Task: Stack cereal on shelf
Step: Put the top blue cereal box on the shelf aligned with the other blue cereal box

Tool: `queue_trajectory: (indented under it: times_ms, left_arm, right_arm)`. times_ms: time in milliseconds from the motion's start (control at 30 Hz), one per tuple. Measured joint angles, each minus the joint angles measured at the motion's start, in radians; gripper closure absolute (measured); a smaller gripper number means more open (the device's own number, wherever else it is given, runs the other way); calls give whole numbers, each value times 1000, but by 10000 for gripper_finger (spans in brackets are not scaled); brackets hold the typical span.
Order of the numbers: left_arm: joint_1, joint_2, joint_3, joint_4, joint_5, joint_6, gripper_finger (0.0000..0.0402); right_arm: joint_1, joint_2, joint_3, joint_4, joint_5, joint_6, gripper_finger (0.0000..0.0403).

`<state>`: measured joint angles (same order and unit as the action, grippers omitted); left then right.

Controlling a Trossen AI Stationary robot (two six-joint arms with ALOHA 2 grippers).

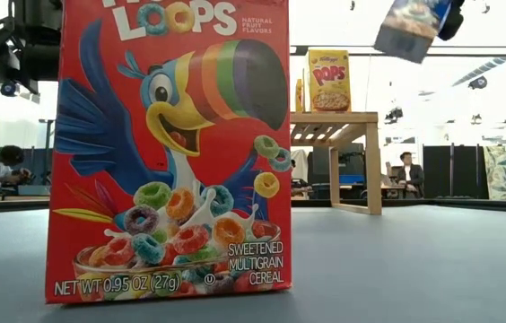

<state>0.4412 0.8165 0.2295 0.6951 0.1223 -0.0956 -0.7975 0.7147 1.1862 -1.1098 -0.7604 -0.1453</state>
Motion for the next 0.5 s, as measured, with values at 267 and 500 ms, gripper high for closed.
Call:
queue_trajectory:
  times_ms: [267, 500]
  left_arm:
    - [0, 0, 0, -4, 0, 0, 141]
    - [0, 0, 0, -4, 0, -6, 141]
  right_arm:
    - [154, 7, 2, 273, -6, 101, 227]
    - [244, 104, 27, 627, 34, 198, 227]
